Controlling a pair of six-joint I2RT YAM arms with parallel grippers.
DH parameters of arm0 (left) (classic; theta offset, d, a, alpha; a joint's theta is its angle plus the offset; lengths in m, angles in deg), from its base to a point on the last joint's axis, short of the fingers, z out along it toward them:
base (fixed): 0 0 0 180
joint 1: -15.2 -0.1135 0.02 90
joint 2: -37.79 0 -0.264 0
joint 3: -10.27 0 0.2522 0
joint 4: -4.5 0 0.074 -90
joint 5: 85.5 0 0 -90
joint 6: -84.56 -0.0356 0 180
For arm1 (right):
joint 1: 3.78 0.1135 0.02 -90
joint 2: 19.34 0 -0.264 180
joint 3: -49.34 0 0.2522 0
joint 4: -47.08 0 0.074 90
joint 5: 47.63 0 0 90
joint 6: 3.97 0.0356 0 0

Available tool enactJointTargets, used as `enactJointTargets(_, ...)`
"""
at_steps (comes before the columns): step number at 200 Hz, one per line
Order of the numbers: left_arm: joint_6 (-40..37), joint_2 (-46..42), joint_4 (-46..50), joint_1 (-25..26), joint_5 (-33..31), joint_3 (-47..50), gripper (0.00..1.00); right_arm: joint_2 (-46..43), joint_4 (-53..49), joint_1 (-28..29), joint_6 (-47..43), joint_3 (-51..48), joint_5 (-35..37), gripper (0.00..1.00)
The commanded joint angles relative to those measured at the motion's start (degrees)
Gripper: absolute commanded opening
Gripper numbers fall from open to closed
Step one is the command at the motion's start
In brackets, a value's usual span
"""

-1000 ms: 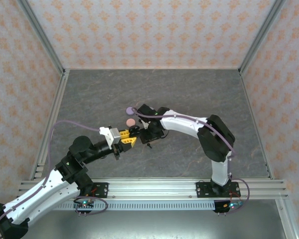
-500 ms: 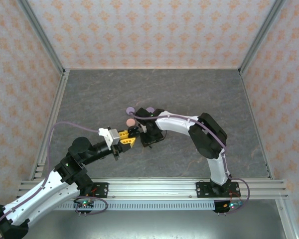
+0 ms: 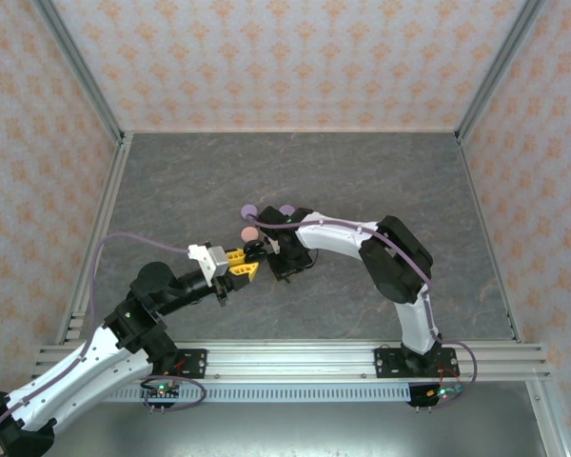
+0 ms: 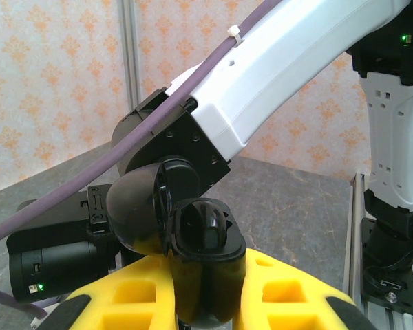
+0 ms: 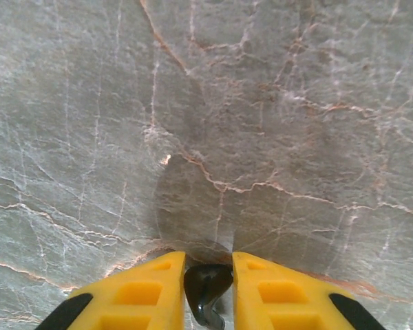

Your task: Insert the wireless bluetooth earbuds into the charging case

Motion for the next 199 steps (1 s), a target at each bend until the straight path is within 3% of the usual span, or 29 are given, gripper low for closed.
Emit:
enactJointTargets(1,-0.9,-0.6,-0.3,0.3,-1.1,-0.1,0.0,-0.4,3.2,1.0,0.8,-1.8,-1.8,0.2)
enactJointTargets(34,-0.5,-0.3,-0.5,0.3,-1.4,0.2,0.0,-7.1,7.6,-0.3,2.7,-6.2,-0.4,0.19)
enactJointTargets(86,0.9,1.7,-4.5,0.3,-3.3,1.6,0.0,-26.1,13.8,-3.9,6.4,-14.2,2.8,0.19)
enactJointTargets(140,2.7,10.0,-12.3,0.3,-4.0,2.0,0.0,-44.5,16.8,-4.2,9.3,-16.1,6.8,0.19)
enactJointTargets(199,5.0,17.9,-20.1,0.3,-5.0,0.8,0.0,-53.7,24.0,1.6,11.2,-16.9,11.1,0.18)
